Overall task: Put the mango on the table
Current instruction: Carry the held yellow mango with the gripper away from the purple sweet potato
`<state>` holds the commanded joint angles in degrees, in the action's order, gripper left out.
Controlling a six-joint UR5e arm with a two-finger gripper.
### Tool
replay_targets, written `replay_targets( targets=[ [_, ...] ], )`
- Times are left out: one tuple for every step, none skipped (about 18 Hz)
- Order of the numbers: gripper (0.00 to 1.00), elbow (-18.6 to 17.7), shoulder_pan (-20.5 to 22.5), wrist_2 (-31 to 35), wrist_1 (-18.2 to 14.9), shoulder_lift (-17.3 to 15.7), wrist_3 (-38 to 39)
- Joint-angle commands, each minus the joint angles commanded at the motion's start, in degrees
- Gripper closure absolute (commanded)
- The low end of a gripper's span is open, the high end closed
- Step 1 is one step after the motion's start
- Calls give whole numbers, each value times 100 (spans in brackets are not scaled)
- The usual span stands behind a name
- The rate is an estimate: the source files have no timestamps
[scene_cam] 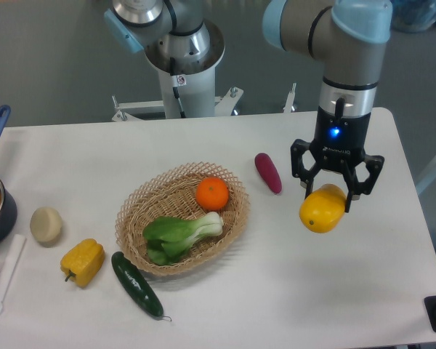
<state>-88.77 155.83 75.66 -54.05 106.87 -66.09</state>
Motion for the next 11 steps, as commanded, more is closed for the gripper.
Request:
replay_targets(
  targets=[
    [57, 18, -9, 158, 9, 88, -62],
    [56, 44, 0, 282, 9, 167, -123],
    [56, 70, -9, 352, 9, 237, -176],
    [56, 88, 0, 414, 9, 316, -220],
    [56, 97, 0, 484, 9, 378, -281],
    [56, 114, 0, 598, 9, 431, -351],
    [56, 114, 0, 721, 9, 484, -378],
    [56, 106, 0, 844, 9, 571, -387],
    [56, 114, 0, 941, 17, 659, -387],
    [56, 141, -9, 1012, 18, 738, -387],
    [56, 176, -9, 1021, 0, 809, -379]
  ],
)
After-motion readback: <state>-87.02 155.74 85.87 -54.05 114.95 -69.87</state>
